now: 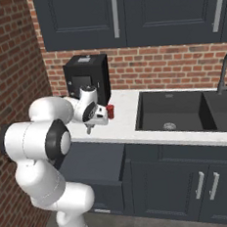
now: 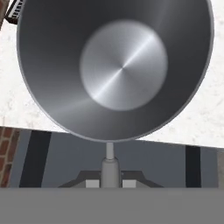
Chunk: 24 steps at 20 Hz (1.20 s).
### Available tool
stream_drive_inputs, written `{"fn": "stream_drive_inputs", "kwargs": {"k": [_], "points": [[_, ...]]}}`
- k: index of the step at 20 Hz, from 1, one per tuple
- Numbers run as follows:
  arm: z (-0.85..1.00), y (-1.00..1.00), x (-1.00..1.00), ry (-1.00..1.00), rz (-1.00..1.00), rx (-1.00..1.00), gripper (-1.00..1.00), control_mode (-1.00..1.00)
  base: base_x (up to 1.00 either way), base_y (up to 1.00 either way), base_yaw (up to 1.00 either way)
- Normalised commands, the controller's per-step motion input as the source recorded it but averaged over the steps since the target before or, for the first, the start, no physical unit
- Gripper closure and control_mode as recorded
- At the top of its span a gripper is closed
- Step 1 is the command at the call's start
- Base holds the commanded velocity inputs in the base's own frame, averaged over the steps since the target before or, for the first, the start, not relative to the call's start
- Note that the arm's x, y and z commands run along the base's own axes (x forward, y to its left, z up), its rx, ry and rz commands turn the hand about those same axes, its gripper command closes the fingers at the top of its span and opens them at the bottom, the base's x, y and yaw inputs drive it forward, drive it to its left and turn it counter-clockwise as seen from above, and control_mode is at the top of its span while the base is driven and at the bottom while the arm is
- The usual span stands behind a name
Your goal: Pick the measuring cup from the drawer and place it on the counter.
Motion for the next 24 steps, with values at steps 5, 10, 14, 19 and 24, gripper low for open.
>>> {"fn": "stream_drive_inputs", "kwargs": {"k": [5, 10, 14, 19, 24], "points": [[-0.49, 0.0, 0.35, 0.0, 0.0, -0.03, 1.0, -1.0, 0.0, 0.0, 0.0], [-0.42, 0.0, 0.38, 0.0, 0.0, -0.01, 1.0, -1.0, 0.0, 0.0, 0.0], [-0.21, -0.07, 0.5, 0.0, 0.0, 0.0, 1.0, -1.0, 0.0, 0.0, 0.0], [-0.26, -0.04, 0.48, 0.0, 0.0, 0.0, 1.0, -1.0, 0.0, 0.0, 0.0], [-0.18, 0.0, 0.32, 0.0, 0.0, 0.0, -1.0, -1.0, 0.0, 0.0, 0.0]]}}
